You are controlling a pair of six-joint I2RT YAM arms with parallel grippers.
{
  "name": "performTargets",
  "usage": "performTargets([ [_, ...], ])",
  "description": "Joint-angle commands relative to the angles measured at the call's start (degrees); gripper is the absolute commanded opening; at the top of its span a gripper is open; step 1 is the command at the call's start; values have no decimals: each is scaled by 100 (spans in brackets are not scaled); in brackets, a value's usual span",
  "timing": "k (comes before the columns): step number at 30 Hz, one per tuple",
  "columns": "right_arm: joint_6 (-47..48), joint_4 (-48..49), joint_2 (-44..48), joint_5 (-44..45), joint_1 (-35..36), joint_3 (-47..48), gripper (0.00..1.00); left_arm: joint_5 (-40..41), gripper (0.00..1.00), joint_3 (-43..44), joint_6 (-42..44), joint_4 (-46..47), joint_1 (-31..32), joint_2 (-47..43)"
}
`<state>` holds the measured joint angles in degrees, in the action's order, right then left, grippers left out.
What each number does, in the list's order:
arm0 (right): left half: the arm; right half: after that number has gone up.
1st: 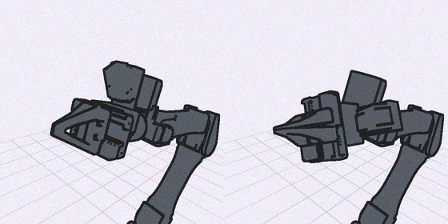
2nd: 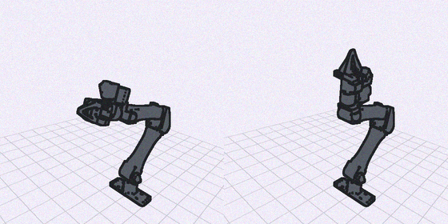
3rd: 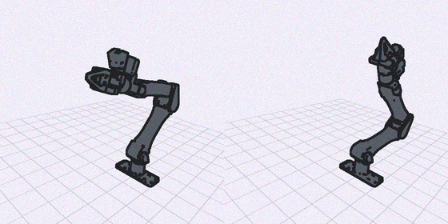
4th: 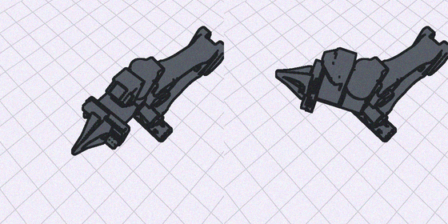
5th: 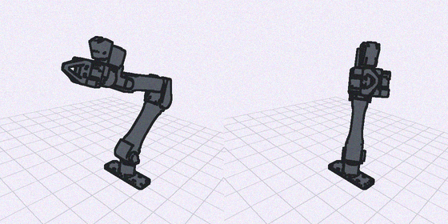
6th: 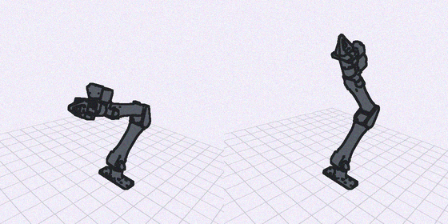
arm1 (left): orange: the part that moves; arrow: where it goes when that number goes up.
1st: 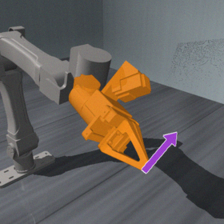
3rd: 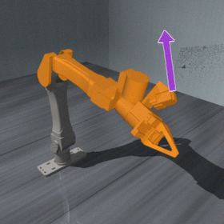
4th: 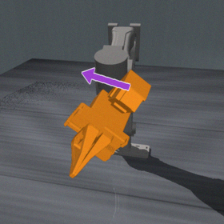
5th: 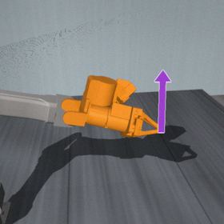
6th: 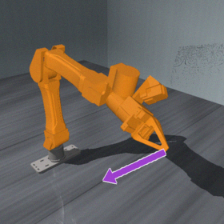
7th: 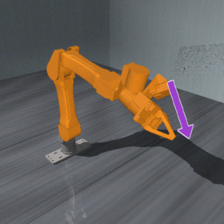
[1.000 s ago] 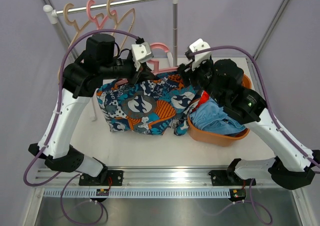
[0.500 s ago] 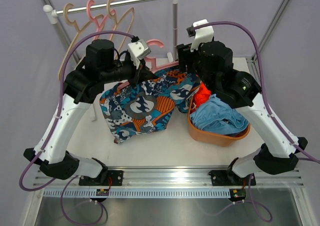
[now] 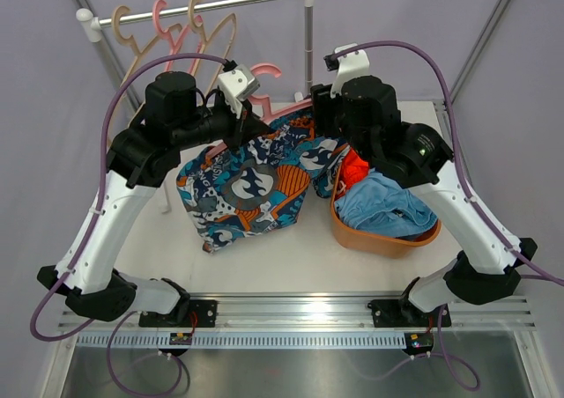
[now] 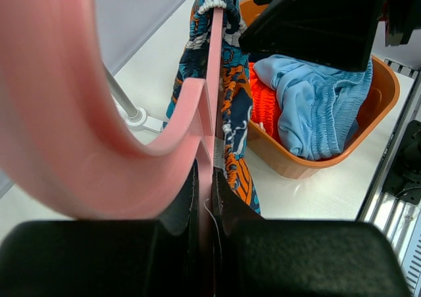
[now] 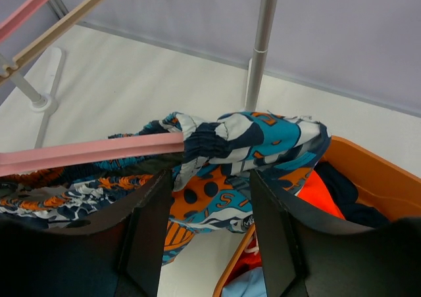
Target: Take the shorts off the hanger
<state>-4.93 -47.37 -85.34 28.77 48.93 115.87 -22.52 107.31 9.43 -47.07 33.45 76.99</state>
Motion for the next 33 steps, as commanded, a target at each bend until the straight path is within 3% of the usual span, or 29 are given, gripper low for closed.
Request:
performTargets([
  [1, -175, -53, 62, -162, -15, -47, 59, 108, 0, 97, -117, 567, 21, -149],
  [9, -166, 176, -202, 146, -23, -30, 54, -50, 0, 71, -108, 567, 21, -176],
  [17, -263, 475, -352, 137, -94, 58, 42, -77, 0, -17, -108, 558, 47, -149],
  [29, -351, 756, -220, 111, -155, -91, 49, -24, 0, -26, -99, 515, 65, -105],
  [33, -456, 782, -273, 49, -261, -170, 35, -112, 0, -8, -91, 480, 65, -140],
])
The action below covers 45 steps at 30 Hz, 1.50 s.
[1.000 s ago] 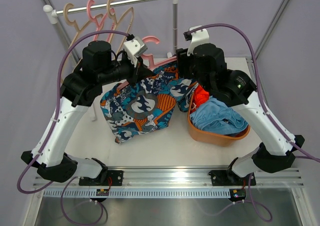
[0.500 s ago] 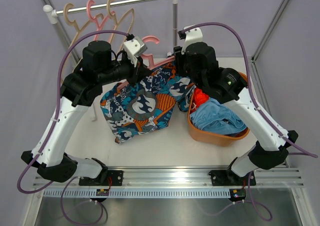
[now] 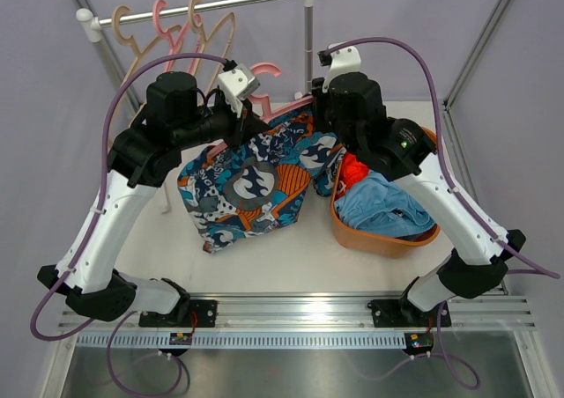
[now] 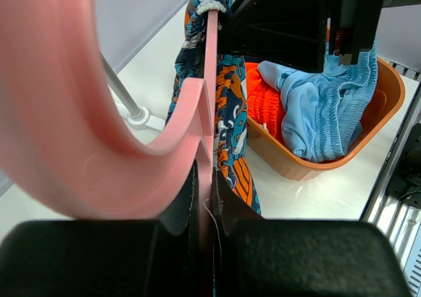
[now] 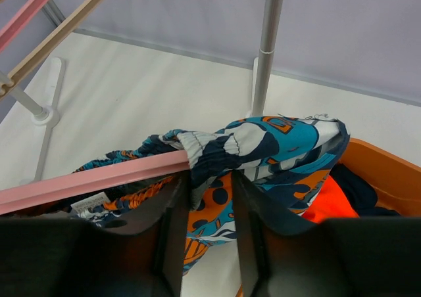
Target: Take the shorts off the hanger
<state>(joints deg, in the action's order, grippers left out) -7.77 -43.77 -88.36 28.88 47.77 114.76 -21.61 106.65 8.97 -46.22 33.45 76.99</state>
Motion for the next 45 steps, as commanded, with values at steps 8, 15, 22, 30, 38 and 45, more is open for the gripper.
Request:
performTargets([
  [8, -208, 519, 29, 100, -364, 11, 0, -90, 0, -82, -97, 315, 65, -202],
  [15, -181, 255, -41, 179, -1023, 249, 0, -63, 0, -302, -62, 227, 74, -369],
  [22, -243, 211, -138, 74, -1691, 152, 0, -28, 0, -391, -62, 236, 82, -571],
  [30, -366, 220, -322, -295, -2272, 82, 0, 25, 0, -505, -18, 236, 83, -922],
  [38, -409, 211, -393, -541, -2623, 64, 0, 104, 0, -601, -18, 341, 83, -1116],
  [45, -672, 483, -68, -1304, -2632, -664, 0, 358, 0, -715, -281, 780, 83, -1230],
])
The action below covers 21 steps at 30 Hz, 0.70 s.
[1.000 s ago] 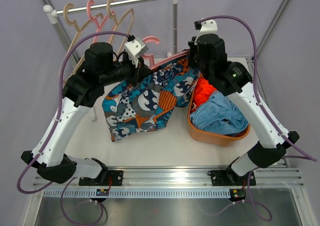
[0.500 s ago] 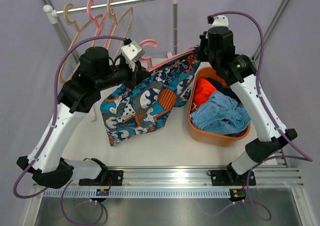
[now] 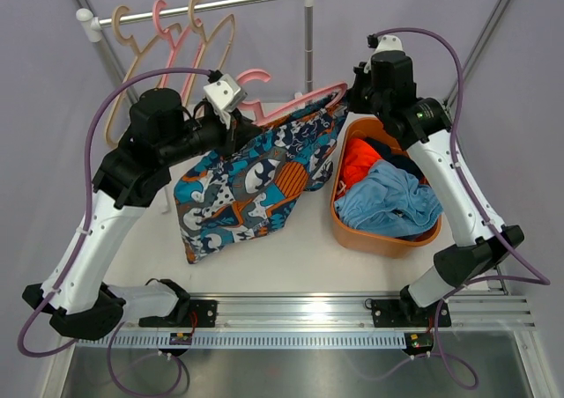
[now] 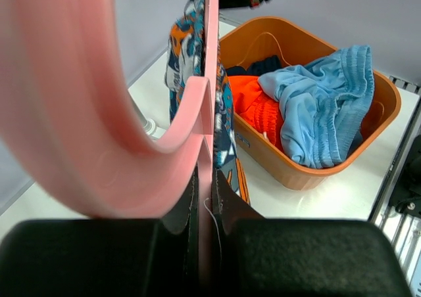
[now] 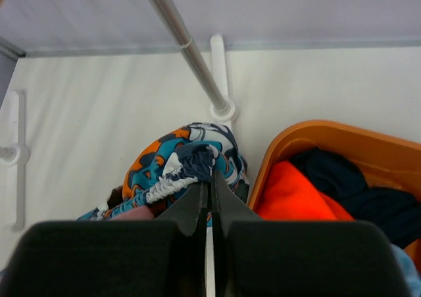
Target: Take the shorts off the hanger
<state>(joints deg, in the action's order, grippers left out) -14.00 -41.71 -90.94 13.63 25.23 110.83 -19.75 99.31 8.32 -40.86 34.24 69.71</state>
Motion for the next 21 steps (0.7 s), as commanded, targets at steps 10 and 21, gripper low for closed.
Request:
performTargets([
  [10, -314, 620, 980, 175, 1183, -1291, 0, 1103, 0, -306, -1156, 1817, 4, -520],
  [21, -25, 762, 1368, 956, 2662, -1372, 0, 2246, 0, -1345, -2133, 3762, -5, -794],
])
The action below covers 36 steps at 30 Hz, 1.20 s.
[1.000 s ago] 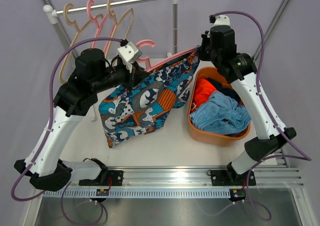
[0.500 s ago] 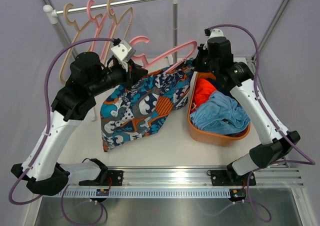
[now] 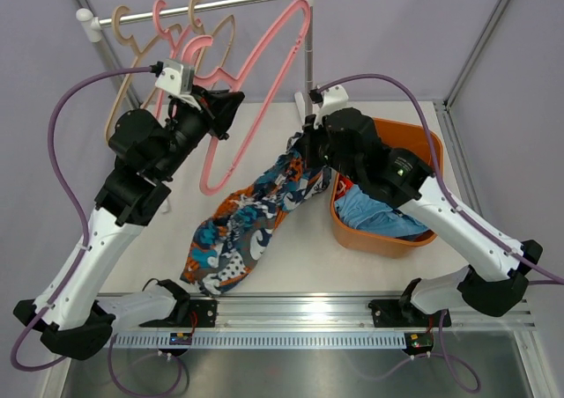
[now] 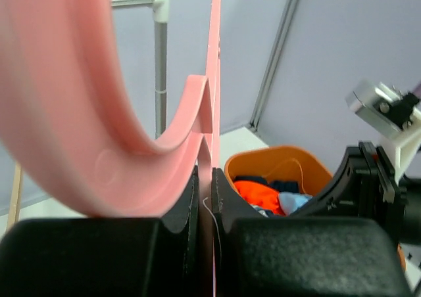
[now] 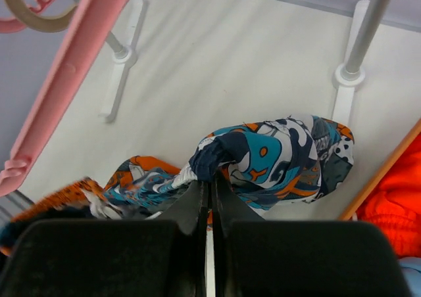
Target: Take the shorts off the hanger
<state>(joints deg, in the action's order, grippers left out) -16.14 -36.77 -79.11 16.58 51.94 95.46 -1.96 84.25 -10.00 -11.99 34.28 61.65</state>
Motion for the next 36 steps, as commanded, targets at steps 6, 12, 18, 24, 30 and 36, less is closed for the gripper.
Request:
performTargets([
  [6, 1199, 21, 54, 2302, -9, 1543, 0, 899, 0, 769, -107, -58, -9, 199],
  [12, 3395, 1486, 325, 3868, -9, 3101, 0, 872, 0, 734, -29, -392, -9, 137],
  [18, 4137, 2754, 1415, 3809, -9, 2663, 0, 943, 0, 540, 42, -401, -9, 14],
  [24, 3926, 2878, 1812, 3809, 0, 1538, 0, 925, 0, 513, 24, -357, -9, 67],
  [30, 3681, 2544, 1382, 3730, -44, 1326, 0, 934, 0, 452, 33, -383, -18, 41],
  [36, 2294, 1165, 715, 2448, -615, 1748, 0, 995, 0, 417, 77, -427, -18, -4],
])
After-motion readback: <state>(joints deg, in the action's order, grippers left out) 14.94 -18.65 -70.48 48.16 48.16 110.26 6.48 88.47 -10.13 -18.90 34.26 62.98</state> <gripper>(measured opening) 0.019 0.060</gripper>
